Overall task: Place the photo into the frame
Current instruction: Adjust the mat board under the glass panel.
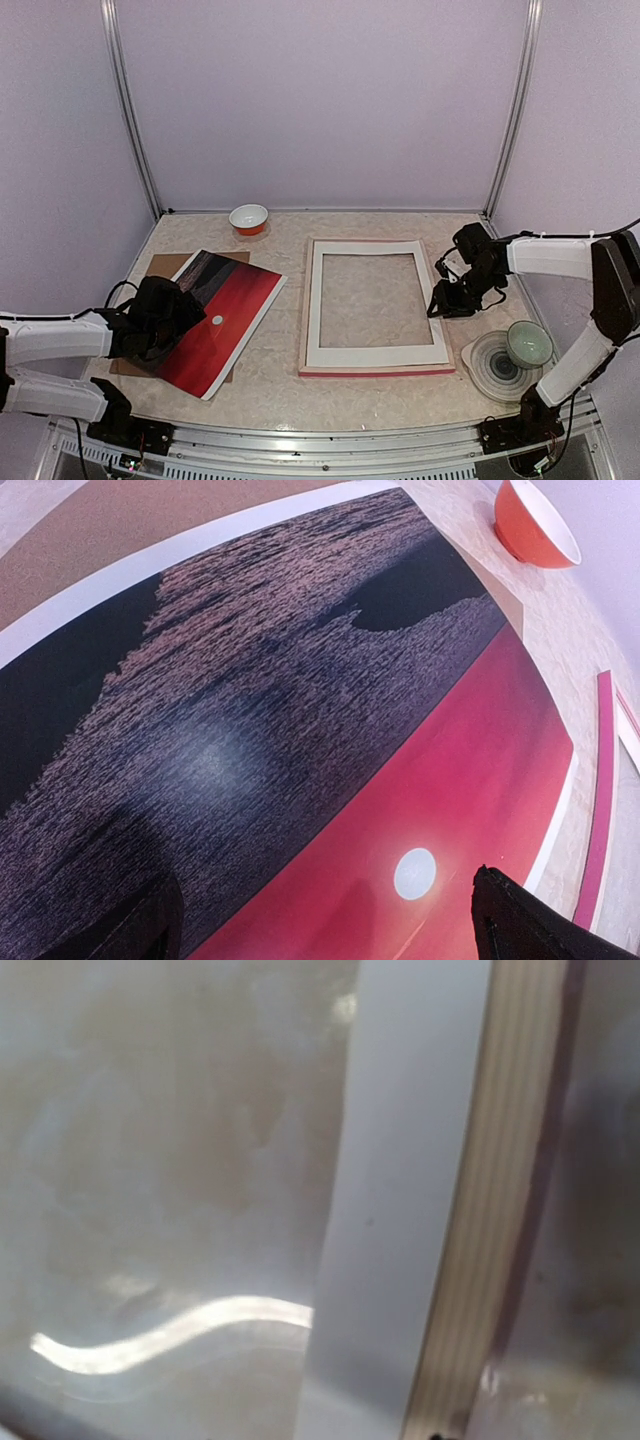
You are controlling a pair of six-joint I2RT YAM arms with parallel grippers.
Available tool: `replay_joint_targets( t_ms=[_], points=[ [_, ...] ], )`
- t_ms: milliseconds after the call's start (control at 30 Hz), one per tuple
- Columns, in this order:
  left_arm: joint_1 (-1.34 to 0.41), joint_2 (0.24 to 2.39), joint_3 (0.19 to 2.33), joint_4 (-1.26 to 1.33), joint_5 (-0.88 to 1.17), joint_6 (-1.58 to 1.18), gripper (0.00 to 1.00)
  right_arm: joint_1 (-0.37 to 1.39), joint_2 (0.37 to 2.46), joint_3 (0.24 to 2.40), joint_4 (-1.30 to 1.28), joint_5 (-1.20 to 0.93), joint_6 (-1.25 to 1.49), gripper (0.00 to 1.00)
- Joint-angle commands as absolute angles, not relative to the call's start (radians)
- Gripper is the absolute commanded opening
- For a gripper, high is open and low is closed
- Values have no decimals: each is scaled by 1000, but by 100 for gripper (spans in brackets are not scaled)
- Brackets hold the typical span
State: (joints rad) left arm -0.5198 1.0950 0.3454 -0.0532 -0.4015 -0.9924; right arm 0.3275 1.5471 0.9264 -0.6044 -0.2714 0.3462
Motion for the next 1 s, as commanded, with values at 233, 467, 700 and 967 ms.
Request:
replay_joint_targets(
  t_ms=[233,467,700,967],
  points=[
    [-531,1078,370,-71,-423,-1000,99,385,1640,953,-542,-204,363,45],
    [-531,1078,377,-75,-422,-999,99,406,1664,960,-535,-191,367,46],
    [-532,1072,373,-79,-422,-1000,99,418,1658,971,-542,-171,364,46],
    [-537,1071,370,-78,-422,-1003,99,447,1630,1063,-570,-114,334,56]
  ],
)
